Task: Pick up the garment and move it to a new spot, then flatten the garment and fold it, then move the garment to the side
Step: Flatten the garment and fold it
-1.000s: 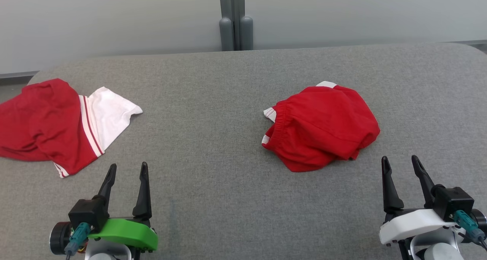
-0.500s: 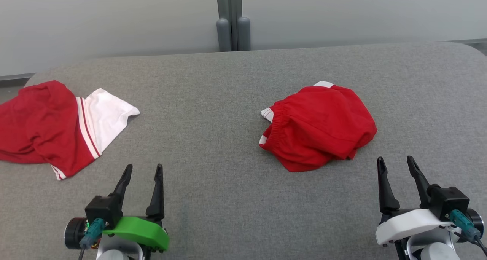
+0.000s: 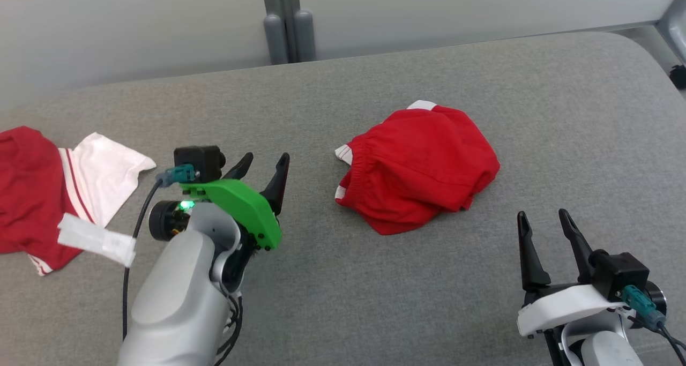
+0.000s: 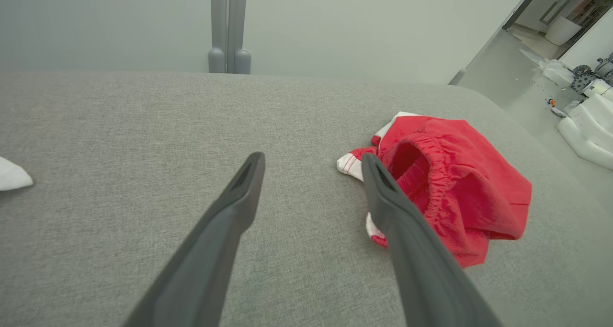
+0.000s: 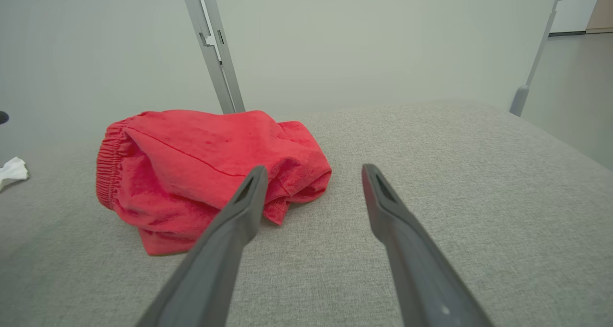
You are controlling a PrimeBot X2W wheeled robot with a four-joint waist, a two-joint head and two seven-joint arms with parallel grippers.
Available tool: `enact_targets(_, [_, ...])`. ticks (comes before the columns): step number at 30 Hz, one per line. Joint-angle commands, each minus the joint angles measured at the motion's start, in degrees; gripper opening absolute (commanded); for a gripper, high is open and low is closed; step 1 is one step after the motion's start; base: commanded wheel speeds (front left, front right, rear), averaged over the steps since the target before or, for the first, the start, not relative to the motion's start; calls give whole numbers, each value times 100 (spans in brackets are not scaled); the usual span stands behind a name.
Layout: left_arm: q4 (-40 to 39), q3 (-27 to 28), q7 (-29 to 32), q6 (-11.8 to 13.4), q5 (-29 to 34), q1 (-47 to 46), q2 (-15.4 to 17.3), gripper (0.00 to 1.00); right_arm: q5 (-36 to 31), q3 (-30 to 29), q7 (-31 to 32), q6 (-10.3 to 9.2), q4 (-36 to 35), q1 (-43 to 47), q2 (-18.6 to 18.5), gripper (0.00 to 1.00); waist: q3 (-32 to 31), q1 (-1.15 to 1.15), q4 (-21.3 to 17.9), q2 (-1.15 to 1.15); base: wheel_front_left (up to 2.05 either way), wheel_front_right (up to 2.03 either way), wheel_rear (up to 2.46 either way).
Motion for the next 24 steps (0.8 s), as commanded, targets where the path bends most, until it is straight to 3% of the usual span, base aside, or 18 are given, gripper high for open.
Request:
enact_targets(1, [139,-58,270,-11,-231,-250,-4,100,59,53,-20,-5,-1,-96,-12,100,155,0,-315,0,0,0,0])
enact_targets(4, [374,-232,750,-12,-751,-544,-12,100,137,126,-20,-6,25,-155,-12,100,233,0,-577,0,0,0,0])
enact_targets(9, [630,-612,1093,201,-1355,-915,-12,100,222,208,-20,-5,36,-224,-11,100,368,0,-996,0,0,0,0])
enact_targets(13, [723,-892,1223,335,-1801,-1113,-7,100,284,236,-20,-6,17,-255,-10,100,429,0,-1234,0,0,0,0])
enact_targets(17, [920,-1049,1176,641,-2078,-1257,-3,100,356,299,-20,-5,17,-289,-11,100,475,0,-1443,0,0,0,0])
enact_targets(21, [1039,-1231,1035,726,-2234,-1398,-5,98,397,303,-20,-5,-12,-295,-11,100,523,0,-1536,0,0,0,0])
enact_targets(22, [1043,-1264,931,707,-2226,-1443,-5,33,398,298,-20,-6,-16,-294,-10,100,534,0,-1542,0,0,0,0])
enact_targets(23, [1069,-1300,811,686,-2204,-1495,-4,0,395,291,-20,-5,-23,-296,-9,100,545,0,-1544,0,0,0,0])
enact_targets(24, [1095,-1337,676,670,-2150,-1534,-4,0,398,280,-20,-5,-26,-297,-9,100,553,0,-1541,0,0,0,0])
